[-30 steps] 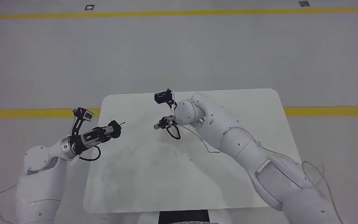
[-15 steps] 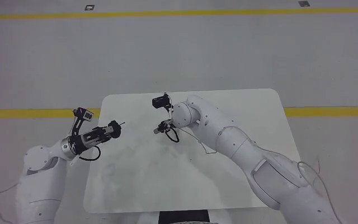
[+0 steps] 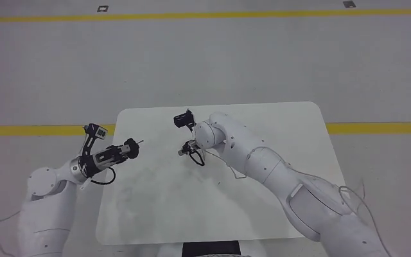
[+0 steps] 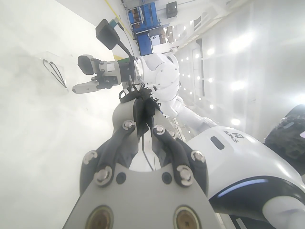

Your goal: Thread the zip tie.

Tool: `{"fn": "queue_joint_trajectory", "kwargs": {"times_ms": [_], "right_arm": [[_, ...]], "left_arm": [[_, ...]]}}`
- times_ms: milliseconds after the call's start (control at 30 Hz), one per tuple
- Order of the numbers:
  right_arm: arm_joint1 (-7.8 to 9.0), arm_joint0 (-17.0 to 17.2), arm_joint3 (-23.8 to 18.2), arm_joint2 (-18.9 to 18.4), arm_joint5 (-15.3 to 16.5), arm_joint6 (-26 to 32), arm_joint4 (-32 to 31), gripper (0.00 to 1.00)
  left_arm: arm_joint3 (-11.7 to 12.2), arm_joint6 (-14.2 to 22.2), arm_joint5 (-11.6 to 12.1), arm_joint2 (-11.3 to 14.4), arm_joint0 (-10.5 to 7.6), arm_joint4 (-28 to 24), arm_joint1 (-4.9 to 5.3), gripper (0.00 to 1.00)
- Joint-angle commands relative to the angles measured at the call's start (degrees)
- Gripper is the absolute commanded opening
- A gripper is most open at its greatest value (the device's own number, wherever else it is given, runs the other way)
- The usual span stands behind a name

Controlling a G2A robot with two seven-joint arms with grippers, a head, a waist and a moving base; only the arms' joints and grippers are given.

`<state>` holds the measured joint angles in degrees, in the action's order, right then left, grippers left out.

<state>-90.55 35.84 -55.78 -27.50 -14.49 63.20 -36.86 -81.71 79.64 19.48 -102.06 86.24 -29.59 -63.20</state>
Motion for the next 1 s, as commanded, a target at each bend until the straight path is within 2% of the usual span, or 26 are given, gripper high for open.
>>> {"fn": "queue_joint_trajectory", "kwargs": {"times_ms": [0,200,567,800,867,967], "right_arm": [[-0.44,-0.5,0.3,0.5,-1.1,0.2,-1.1,1.00],[-2.16,-1.7,2.3,2.4,-5.0,0.5,-4.9,1.00],[-2.23,-1.2,2.3,2.8,-4.7,-0.6,-6.5,1.00],[-3.80,-1.9,3.2,4.1,-5.0,1.3,-10.3,1.00],[-4.38,-2.0,3.9,4.1,-5.0,1.5,-10.7,0.53],[-5.06,-1.9,5.1,3.8,-5.0,1.8,-10.5,0.45]], "left_arm": [[0.0,0.0,0.0,0.0,0.00,0.0,0.00,0.00],[0.0,0.0,0.0,0.0,0.00,0.0,0.00,0.00],[0.0,0.0,0.0,0.0,0.00,0.0,0.00,0.00],[0.0,0.0,0.0,0.0,0.00,0.0,0.00,0.00],[0.0,0.0,0.0,0.0,0.00,0.0,0.00,0.00],[0.0,0.0,0.0,0.0,0.00,0.0,0.00,0.00]]}}
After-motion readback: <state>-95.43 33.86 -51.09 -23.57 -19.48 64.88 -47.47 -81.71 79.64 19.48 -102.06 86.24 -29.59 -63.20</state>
